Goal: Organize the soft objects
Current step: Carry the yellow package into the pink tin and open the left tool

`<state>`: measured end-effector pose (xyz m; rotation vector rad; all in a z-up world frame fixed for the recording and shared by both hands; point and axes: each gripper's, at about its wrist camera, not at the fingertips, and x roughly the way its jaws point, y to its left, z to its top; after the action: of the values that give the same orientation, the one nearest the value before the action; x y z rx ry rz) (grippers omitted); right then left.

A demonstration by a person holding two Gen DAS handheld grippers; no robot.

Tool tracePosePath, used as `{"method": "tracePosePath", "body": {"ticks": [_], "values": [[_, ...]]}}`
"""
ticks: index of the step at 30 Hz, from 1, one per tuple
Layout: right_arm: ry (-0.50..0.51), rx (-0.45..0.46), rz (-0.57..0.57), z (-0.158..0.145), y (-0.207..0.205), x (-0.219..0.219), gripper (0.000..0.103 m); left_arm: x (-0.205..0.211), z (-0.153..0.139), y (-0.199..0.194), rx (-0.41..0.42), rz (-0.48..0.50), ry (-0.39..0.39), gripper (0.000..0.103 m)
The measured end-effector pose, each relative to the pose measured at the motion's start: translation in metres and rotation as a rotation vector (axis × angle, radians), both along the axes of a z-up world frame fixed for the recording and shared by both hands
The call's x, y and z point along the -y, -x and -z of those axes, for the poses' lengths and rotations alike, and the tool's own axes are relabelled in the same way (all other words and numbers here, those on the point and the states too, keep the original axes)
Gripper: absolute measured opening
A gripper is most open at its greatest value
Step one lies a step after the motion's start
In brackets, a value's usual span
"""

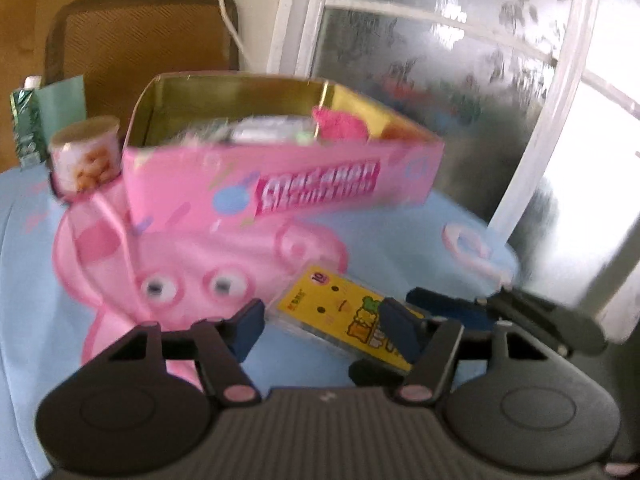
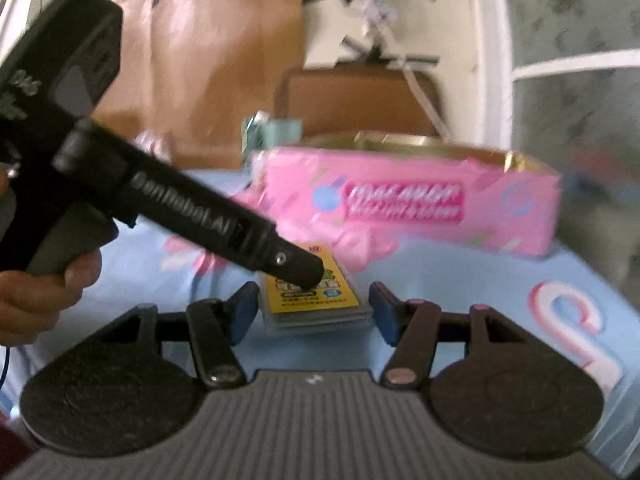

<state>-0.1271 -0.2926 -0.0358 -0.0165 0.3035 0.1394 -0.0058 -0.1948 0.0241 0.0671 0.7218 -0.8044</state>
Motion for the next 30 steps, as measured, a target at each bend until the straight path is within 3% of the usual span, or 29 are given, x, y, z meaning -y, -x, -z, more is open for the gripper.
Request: {"method": "tracePosePath", "body": {"ticks": [7, 10, 11, 13, 14, 15, 16, 18, 22, 27, 30], "values": [[0.009, 0.191, 0.066, -0.037, -0.036, 0.021, 0.063, 0.027, -0.055, -0.037, 0.144, -0.045, 0.05, 0.062], [0.004, 0.229, 0.088, -0.05, -0.068, 0.034, 0.063, 0.036, -0.065, -0.07, 0.159, -0.096, 0.062, 0.073], [0.023, 0.238, 0.109, -0.052, -0.083, 0.036, 0.063, 0.042, -0.063, -0.085, 0.166, -0.132, 0.039, 0.08], [0.134, 0.216, 0.179, -0.048, -0.122, 0.038, 0.066, 0.048, -0.057, -0.104, 0.17, -0.216, -0.016, 0.077], [0.192, 0.209, 0.233, -0.042, -0.136, 0.038, 0.073, 0.048, -0.053, -0.111, 0.151, -0.236, -0.029, 0.076], [0.22, 0.195, 0.252, -0.038, -0.145, 0.04, 0.08, 0.043, -0.05, -0.114, 0.118, -0.244, -0.017, 0.076], [0.212, 0.183, 0.253, -0.035, -0.146, 0.043, 0.079, 0.036, -0.047, -0.112, 0.099, -0.246, 0.015, 0.078], [0.175, 0.205, 0.242, -0.035, -0.133, 0.043, 0.079, 0.021, -0.046, -0.097, 0.131, -0.225, 0.055, 0.081], [0.172, 0.269, 0.208, -0.032, -0.102, 0.023, 0.079, -0.004, -0.045, -0.064, 0.238, -0.231, 0.051, 0.082], [0.172, 0.261, 0.077, -0.03, -0.086, -0.011, 0.079, -0.048, -0.035, -0.05, 0.205, -0.284, 0.058, 0.082], [0.129, 0.165, -0.055, -0.031, -0.093, -0.029, 0.079, -0.085, -0.023, -0.046, 0.189, -0.372, 0.027, 0.082]]}}
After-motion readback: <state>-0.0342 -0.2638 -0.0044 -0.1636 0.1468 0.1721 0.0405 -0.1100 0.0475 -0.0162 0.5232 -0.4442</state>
